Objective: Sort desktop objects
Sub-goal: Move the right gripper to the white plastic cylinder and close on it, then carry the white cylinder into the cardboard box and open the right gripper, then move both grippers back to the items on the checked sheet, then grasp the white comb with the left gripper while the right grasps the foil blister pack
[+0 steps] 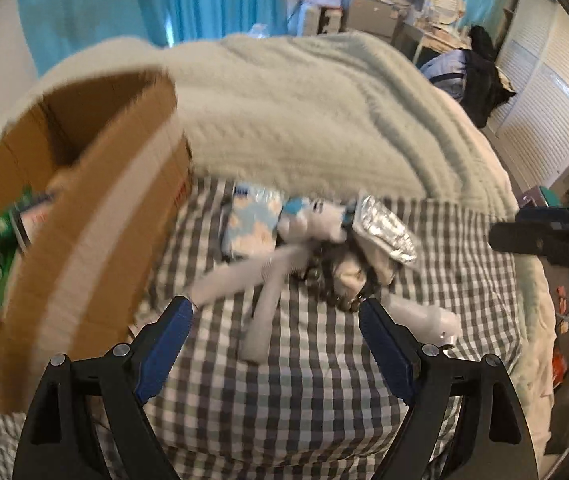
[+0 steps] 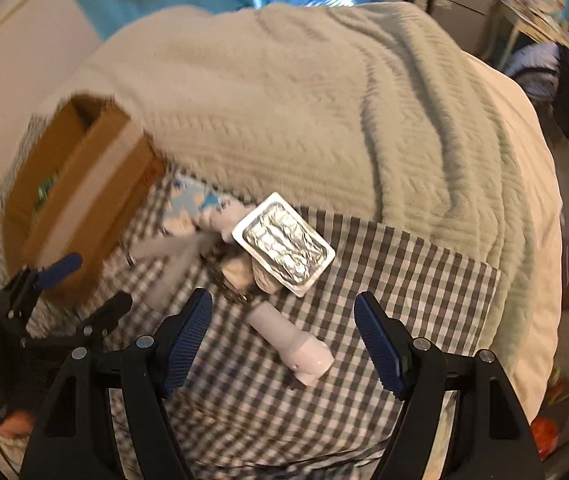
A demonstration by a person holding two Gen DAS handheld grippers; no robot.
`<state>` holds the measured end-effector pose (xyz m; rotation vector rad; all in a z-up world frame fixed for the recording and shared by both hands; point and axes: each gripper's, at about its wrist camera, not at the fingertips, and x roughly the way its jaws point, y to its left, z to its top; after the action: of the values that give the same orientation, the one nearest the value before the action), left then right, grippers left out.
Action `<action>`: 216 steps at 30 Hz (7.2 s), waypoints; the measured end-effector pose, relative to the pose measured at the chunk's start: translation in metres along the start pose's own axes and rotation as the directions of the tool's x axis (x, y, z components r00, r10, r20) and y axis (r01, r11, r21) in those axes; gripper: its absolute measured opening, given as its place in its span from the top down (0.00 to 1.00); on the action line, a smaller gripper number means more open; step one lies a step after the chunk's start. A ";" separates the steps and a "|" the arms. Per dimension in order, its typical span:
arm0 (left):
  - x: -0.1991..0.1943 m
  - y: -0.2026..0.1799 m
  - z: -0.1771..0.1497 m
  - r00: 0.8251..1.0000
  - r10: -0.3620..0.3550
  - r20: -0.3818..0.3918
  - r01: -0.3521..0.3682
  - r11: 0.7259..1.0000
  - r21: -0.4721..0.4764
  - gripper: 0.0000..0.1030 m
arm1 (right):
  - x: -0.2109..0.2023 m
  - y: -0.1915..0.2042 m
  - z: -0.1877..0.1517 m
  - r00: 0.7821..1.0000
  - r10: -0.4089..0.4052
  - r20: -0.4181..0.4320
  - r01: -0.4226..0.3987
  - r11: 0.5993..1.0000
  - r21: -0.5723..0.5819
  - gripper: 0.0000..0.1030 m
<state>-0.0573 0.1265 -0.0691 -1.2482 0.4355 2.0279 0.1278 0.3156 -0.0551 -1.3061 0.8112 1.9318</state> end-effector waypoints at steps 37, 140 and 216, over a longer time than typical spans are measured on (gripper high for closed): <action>0.083 0.013 -0.033 0.986 -0.015 -0.165 0.023 0.999 0.048 0.84 | 0.139 0.021 -0.055 0.915 -0.156 -0.373 0.068 0.969 -0.238 0.50; -0.044 0.020 0.023 0.997 -0.028 0.078 0.035 0.995 -0.091 0.05 | -0.063 0.025 0.021 0.989 -0.111 0.102 0.102 0.990 0.096 0.29; 0.090 0.015 -0.027 0.978 -0.123 -0.168 0.110 0.990 -0.083 0.96 | 0.107 -0.024 0.040 0.996 0.082 0.021 -0.084 0.989 0.120 0.63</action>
<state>-0.0767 0.1344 -0.1623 -1.4677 0.3623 1.8598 0.0950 0.3802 -0.1468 -1.2005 0.9729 1.9233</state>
